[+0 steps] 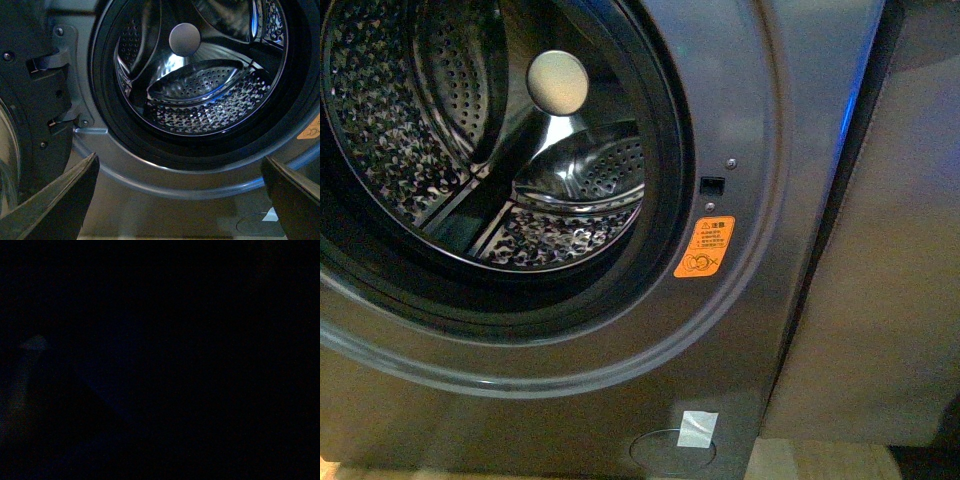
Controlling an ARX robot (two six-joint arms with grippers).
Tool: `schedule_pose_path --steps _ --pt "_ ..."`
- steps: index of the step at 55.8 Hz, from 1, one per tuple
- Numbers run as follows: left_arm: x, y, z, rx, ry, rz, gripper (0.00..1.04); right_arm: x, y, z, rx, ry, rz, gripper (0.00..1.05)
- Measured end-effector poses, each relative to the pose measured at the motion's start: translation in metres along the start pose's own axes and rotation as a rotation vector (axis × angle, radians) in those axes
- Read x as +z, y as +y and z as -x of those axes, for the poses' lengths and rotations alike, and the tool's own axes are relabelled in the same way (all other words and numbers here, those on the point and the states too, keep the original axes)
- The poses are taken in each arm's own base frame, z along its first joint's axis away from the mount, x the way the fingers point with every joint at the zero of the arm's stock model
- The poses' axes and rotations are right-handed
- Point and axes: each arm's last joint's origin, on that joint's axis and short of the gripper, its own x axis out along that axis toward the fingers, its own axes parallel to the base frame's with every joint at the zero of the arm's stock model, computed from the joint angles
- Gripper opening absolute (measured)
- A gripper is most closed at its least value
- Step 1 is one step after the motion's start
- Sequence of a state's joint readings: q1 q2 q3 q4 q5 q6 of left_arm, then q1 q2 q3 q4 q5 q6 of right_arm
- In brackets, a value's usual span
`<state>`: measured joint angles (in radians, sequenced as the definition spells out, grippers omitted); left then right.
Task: Put clothes into washing machine
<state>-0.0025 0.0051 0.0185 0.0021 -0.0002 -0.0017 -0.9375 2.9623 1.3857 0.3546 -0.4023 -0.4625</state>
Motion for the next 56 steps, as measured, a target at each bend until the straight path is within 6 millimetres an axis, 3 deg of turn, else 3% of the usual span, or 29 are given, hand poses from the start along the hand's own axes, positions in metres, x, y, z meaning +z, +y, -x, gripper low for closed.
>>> schedule_pose_path --steps 5,18,22,30,33,36,43,52,56 --pt "0.000 0.000 0.000 0.000 0.000 0.000 0.98 0.000 0.000 0.000 -0.004 -0.006 0.005 0.97" --pt "0.000 0.000 0.000 0.000 0.000 0.000 0.98 -0.002 0.007 0.007 -0.046 -0.069 0.039 0.59" --pt "0.000 0.000 0.000 0.000 0.000 0.000 0.98 0.004 0.013 0.016 -0.048 -0.102 0.025 0.44" --pt "0.000 0.000 0.000 0.000 0.000 0.000 0.98 0.018 0.021 0.038 -0.040 -0.187 0.016 0.23" --pt "0.000 0.000 0.000 0.000 0.000 0.000 0.98 0.032 0.027 0.060 -0.028 -0.265 0.026 0.11" --pt "0.000 0.000 0.000 0.000 0.000 0.000 0.98 0.043 0.031 0.078 -0.020 -0.325 0.036 0.06" --pt "0.000 0.000 0.000 0.000 0.000 0.000 0.98 0.073 0.049 0.145 0.041 -0.495 0.074 0.05" --pt "0.000 0.000 0.000 0.000 0.000 0.000 0.98 0.097 0.086 0.257 0.158 -0.706 0.143 0.05" --pt "0.000 0.000 0.000 0.000 0.000 0.000 0.98 0.107 0.096 0.290 0.176 -0.783 0.173 0.05"
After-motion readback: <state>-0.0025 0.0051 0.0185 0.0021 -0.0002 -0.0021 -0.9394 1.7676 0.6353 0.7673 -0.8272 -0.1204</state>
